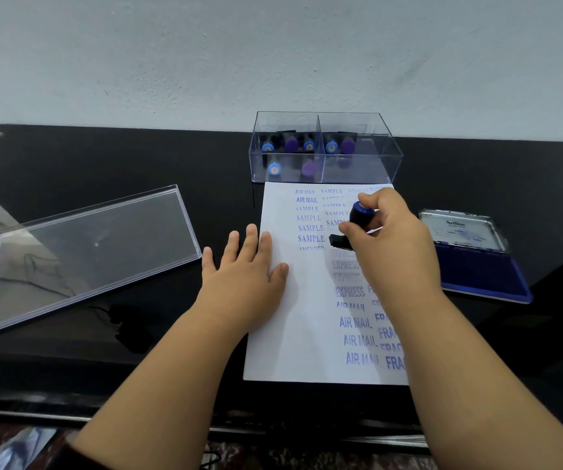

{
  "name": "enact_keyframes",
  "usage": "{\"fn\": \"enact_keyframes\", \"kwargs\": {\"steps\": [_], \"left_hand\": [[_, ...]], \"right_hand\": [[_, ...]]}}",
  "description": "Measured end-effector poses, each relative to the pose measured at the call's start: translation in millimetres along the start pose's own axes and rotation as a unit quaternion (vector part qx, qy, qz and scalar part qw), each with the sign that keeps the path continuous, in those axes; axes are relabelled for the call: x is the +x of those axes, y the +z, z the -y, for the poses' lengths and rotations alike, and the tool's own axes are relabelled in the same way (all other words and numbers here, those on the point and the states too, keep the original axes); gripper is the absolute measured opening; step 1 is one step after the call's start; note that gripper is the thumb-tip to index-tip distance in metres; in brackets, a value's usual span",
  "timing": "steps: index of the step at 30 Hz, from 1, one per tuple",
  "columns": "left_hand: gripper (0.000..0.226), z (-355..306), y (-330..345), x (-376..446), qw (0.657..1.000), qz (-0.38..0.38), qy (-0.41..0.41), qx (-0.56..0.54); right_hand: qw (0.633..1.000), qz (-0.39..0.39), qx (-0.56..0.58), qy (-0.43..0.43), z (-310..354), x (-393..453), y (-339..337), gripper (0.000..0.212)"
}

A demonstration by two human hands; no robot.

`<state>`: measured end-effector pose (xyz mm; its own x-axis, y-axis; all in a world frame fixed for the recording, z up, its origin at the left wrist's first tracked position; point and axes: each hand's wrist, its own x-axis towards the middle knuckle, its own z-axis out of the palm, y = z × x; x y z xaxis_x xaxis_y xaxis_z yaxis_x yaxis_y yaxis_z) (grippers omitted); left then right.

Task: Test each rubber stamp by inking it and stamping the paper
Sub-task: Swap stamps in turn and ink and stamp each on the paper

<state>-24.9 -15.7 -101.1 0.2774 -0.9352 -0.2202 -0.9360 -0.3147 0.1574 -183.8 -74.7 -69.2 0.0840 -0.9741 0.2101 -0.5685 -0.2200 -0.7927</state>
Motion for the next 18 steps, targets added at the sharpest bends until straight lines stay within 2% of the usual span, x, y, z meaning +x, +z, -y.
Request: {"fn": "enact_keyframes", "kwargs": {"steps": [11, 18], "left_hand": [[0.064, -2, 2, -4, 1.0, -0.02, 0.0, -0.001], [0.065, 1, 3, -5, 1.0, -0.025, 0.005, 0.007]], "right_hand": [[0.999, -0.034, -0.005, 0.025, -14, -3, -30, 0.027], [0.99, -0.093, -0.092, 0.059, -34, -7, -65, 0.023]]}}
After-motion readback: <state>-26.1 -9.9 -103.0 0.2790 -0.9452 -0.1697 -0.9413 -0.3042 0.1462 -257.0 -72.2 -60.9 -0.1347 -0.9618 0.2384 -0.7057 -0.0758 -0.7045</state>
